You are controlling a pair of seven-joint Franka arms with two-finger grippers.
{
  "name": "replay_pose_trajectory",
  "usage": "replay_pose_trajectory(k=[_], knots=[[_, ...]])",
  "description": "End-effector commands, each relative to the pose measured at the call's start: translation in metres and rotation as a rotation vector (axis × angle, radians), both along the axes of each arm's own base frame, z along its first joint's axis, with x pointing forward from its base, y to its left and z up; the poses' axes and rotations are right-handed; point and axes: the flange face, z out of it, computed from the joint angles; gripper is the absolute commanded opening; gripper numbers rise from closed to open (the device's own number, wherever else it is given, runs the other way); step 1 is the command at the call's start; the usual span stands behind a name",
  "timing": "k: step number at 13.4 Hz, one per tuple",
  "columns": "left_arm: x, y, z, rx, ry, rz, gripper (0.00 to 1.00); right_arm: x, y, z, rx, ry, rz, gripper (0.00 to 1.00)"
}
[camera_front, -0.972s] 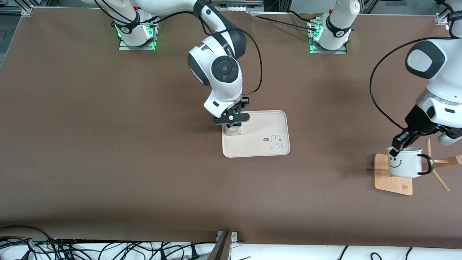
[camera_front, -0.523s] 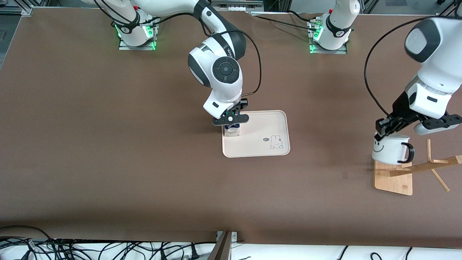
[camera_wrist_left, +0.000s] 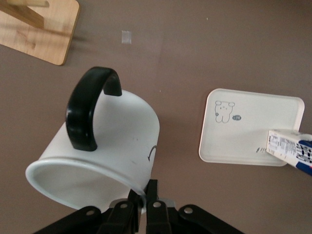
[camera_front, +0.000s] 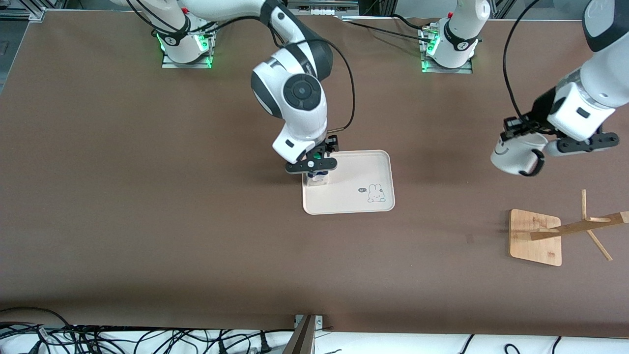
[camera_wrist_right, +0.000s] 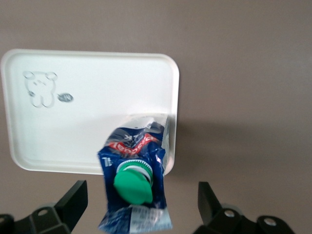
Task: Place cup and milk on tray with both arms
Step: 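Carry the carton onto the tray while the left gripper lifts the mug, then release the carton and withdraw the right gripper while the left gripper carries the mug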
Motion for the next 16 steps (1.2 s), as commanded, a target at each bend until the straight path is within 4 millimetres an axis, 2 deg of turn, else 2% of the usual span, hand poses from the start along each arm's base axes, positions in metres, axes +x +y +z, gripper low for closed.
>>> replay_pose_trajectory(k=[1, 2, 3, 5, 7, 8, 10, 11, 12, 13, 14, 15, 16], knots=[[-0.006, -0.009, 0.006, 0.011, 0.076, -0.043, 0.0, 0.015, -0.045, 0.071, 0.024, -0.015, -0.076, 1.0], [-0.008, -0.018, 0.008, 0.017, 0.098, -0.064, 0.0, 0.029, -0.075, 0.088, 0.027, -0.014, -0.104, 1.0], [-0.007, -0.022, 0.006, 0.016, 0.117, -0.075, 0.0, 0.047, -0.114, 0.106, 0.034, -0.011, -0.105, 1.0], [-0.013, -0.026, 0.004, 0.02, 0.164, -0.087, 0.0, 0.07, -0.176, 0.13, 0.029, -0.005, -0.068, 1.0], [-0.018, -0.034, -0.009, 0.024, 0.241, -0.114, 0.0, 0.086, -0.243, 0.15, 0.023, 0.016, -0.107, 1.0], [-0.019, -0.038, -0.014, 0.026, 0.261, -0.121, 0.0, 0.087, -0.275, 0.165, 0.022, 0.026, -0.095, 1.0], [-0.008, -0.057, -0.051, 0.019, 0.327, -0.137, 0.0, 0.081, -0.334, 0.185, 0.058, 0.074, -0.075, 1.0], [0.003, -0.073, -0.073, 0.027, 0.366, -0.121, 0.0, 0.075, -0.363, 0.194, 0.08, 0.083, -0.097, 1.0], [0.018, -0.099, -0.082, 0.04, 0.369, -0.102, 0.0, 0.066, -0.39, 0.201, 0.081, 0.081, -0.092, 1.0], [0.03, -0.125, -0.095, 0.053, 0.382, -0.078, 0.0, 0.054, -0.408, 0.207, 0.083, 0.086, -0.085, 1.0], [0.035, -0.148, -0.114, 0.069, 0.407, -0.063, 0.0, 0.042, -0.422, 0.212, 0.084, 0.089, -0.098, 1.0], [0.035, -0.169, -0.141, 0.087, 0.448, -0.046, 0.0, 0.031, -0.434, 0.212, 0.087, 0.099, -0.112, 1.0], [0.038, -0.184, -0.159, 0.101, 0.47, -0.025, 0.0, 0.019, -0.442, 0.211, 0.082, 0.104, -0.117, 1.0]])
